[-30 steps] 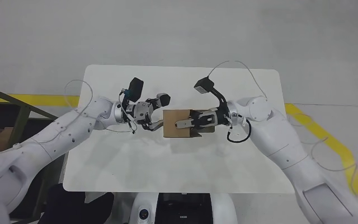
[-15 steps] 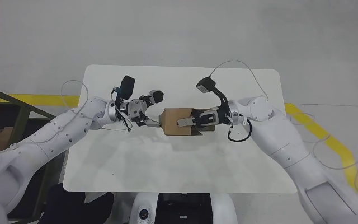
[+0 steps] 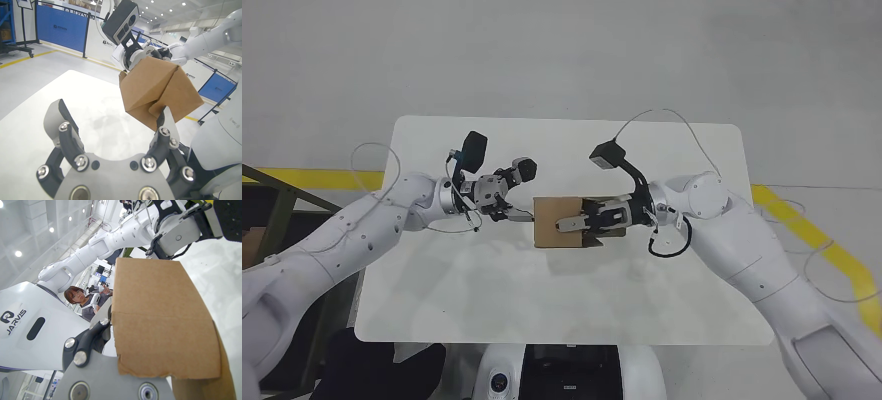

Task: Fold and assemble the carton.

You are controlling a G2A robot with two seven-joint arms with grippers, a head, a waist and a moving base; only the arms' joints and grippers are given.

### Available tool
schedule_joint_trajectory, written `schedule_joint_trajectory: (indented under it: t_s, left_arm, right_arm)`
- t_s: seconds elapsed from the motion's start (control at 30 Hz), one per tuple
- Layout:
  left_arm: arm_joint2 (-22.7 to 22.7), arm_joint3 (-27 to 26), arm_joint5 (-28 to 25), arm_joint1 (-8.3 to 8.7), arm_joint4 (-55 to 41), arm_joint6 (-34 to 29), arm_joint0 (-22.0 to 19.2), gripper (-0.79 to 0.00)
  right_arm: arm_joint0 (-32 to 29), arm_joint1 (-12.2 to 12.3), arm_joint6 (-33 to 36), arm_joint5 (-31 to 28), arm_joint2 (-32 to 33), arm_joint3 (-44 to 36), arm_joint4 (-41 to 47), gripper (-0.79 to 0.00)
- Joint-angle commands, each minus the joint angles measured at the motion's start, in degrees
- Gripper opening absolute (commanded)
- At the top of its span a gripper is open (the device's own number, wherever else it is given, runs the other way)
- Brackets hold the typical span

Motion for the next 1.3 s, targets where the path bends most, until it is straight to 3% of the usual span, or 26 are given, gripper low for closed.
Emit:
schedule_joint_trajectory:
  t_s: [0.0,0.5,1.27]
  left_arm:
    - [0.0,-0.27,0.0,-0.21,-0.79,-1.18,-0.15,0.0]
    - [0.0,-1.44,0.0,-0.83,-4.14,-5.94,-0.84,0.0]
    - [0.0,-2.39,0.0,-0.6,-3.03,-5.61,-0.92,0.0]
  right_arm:
    - [0.09,0.16,-0.11,-0.1,-0.2,-0.18,0.07,-0.785]
    - [1.0,1.02,-1.2,-1.2,-2.15,-0.35,1.03,-0.785]
    - [2.29,1.97,-2.37,-2.37,-4.34,-0.18,1.93,-0.785]
